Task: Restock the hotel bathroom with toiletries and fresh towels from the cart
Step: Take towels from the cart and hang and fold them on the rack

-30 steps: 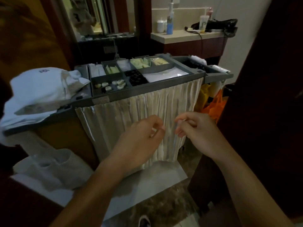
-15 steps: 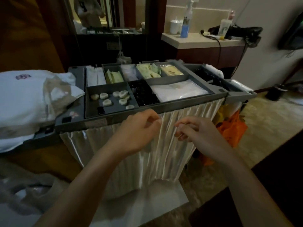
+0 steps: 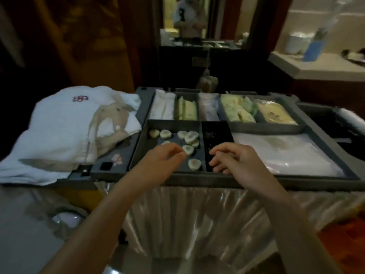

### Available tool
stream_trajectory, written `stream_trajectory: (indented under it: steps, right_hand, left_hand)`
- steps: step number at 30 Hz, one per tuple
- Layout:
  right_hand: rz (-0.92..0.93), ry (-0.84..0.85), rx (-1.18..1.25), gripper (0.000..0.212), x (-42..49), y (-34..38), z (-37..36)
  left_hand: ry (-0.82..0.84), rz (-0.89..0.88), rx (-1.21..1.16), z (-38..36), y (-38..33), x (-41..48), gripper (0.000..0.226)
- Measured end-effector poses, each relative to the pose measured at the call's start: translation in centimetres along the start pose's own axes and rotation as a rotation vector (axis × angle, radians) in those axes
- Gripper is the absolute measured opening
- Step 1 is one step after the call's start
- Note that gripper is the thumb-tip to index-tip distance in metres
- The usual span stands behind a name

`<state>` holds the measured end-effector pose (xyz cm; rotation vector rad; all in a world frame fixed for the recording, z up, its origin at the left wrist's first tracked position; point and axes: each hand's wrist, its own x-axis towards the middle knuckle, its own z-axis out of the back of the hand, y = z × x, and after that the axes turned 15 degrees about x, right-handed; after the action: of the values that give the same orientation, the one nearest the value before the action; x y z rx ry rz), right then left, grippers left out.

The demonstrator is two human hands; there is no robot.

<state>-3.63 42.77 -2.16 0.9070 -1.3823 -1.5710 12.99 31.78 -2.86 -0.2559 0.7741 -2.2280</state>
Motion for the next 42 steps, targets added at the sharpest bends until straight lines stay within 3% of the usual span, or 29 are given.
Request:
stream_trajectory:
  steps: [7, 12, 18, 25, 28, 31, 34, 42]
  right_hand:
    - [0.046, 0.300, 0.003, 0.019, 10.5, 1.7, -1.9]
    - [0.054, 0.491, -0.046, 0.018, 14.8, 1.5, -5.7]
    - [0.064, 0.627, -0.078, 0.019, 19.5, 1.9, -11.4]
    - [-0.038, 0.568, 0.026, 0.017, 25.5, 2.4, -19.6]
    - [-0.168, 0.576, 0.044, 0.037, 27.2, 1.9, -23.2]
    - [-0.237, 0.486, 0.147, 0.053, 28.2, 1.4, -25.5]
    - [-0.260, 0.390, 0.218, 0.057, 29.2, 0.9, -27.1]
    - [-0.153, 0.172, 0.296, 0.057, 31.3, 0.2, -31.4]
  left_hand:
    - [-0.233, 0.230, 0.017, 3.8, 1.7, 2.6, 0.013]
    - [-0.446, 0.394, -0.171, 7.7, 4.2, 1.6, 0.018]
    - [-0.412, 0.468, -0.027, 13.2, 10.5, 1.4, 0.012]
    - [-0.412, 0.533, 0.095, 16.5, 19.5, 5.3, 0.039]
    - [-0.478, 0.523, 0.214, 16.8, 22.8, 8.4, 0.052]
    - [-0.382, 0.416, 0.504, 15.6, 25.3, 10.8, 0.073]
    - [-0.418, 0.357, 0.626, 14.7, 26.8, 11.8, 0.073]
    - [-0.454, 0.315, 0.626, 14.5, 27.3, 11.9, 0.076]
